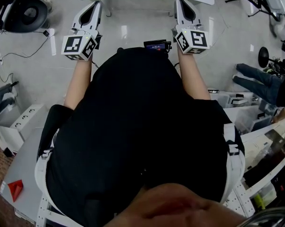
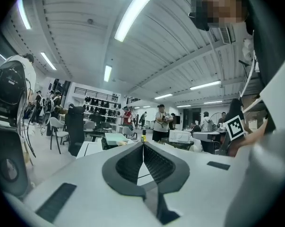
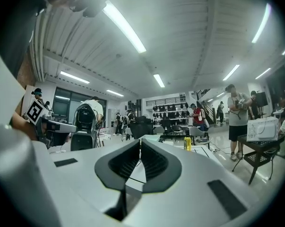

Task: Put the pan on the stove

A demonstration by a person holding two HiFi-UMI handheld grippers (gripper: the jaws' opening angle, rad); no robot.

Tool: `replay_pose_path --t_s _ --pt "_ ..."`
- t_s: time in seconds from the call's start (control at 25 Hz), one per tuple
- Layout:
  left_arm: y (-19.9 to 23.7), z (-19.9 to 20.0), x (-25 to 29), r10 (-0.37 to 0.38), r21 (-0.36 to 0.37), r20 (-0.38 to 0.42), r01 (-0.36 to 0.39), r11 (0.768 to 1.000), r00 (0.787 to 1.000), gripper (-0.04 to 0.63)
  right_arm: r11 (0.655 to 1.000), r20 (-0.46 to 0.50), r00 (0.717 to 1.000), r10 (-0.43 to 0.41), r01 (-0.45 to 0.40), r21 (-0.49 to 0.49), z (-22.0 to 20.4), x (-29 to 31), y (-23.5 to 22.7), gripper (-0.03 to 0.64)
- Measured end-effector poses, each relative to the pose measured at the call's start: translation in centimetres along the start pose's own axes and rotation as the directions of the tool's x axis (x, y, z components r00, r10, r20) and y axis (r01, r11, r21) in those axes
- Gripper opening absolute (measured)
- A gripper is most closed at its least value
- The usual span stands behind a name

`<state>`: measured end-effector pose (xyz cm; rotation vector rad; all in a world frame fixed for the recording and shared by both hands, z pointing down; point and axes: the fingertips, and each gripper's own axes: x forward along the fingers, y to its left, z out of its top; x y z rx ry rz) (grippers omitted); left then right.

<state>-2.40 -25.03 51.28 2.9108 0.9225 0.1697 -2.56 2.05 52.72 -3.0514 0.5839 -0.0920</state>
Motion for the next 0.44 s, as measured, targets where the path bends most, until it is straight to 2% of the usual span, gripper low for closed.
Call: replay_pose_path --t_s 0.44 --pt "-1.08 -0.20 0.19 -0.007 -0.001 -0.012 0.007 1.000 1.000 0.018 1.000 -0.009 1.000 0.006 -0.006 0.007 -0.47 -0.58 -0.36 0.026"
